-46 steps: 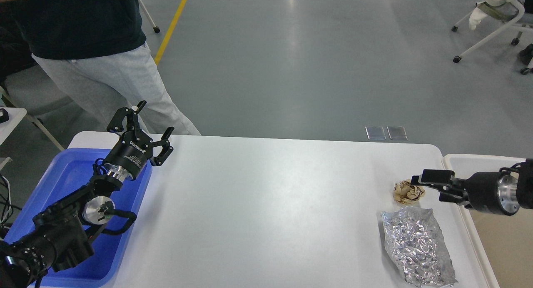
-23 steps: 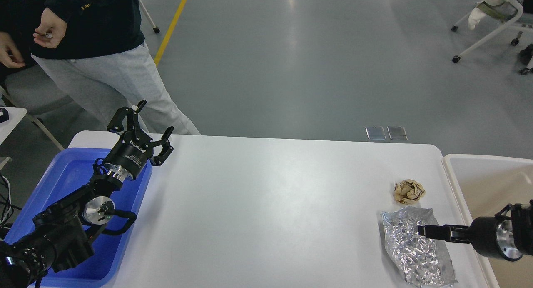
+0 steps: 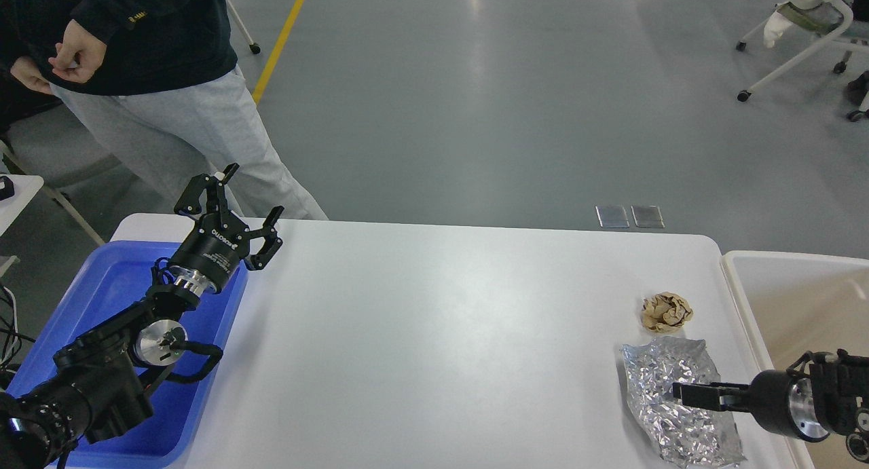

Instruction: Tidy desktop

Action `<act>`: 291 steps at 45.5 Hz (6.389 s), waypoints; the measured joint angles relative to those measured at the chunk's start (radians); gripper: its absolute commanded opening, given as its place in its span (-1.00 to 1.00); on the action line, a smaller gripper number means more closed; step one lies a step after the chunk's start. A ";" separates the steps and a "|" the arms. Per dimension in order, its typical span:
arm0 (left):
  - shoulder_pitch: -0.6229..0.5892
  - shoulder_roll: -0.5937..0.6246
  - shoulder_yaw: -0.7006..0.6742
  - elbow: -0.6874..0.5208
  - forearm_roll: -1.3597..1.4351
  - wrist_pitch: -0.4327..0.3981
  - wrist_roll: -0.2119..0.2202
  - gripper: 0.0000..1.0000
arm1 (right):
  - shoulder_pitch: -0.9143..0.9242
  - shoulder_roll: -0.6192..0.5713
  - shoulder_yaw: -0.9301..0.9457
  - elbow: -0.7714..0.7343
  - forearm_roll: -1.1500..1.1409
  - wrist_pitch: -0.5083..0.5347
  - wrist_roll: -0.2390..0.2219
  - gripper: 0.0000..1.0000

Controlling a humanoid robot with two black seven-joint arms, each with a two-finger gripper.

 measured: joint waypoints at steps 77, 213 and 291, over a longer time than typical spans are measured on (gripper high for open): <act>0.000 0.000 0.000 0.000 0.000 0.000 0.001 1.00 | -0.036 0.054 0.023 -0.089 0.147 -0.022 0.025 -1.00; 0.000 0.000 0.000 0.000 -0.001 0.000 0.000 1.00 | -0.234 0.297 -0.284 -1.178 0.325 -0.016 0.140 0.53; 0.000 0.000 0.000 0.001 -0.001 0.000 0.000 1.00 | -0.086 0.239 0.862 -0.448 1.535 0.335 0.063 0.98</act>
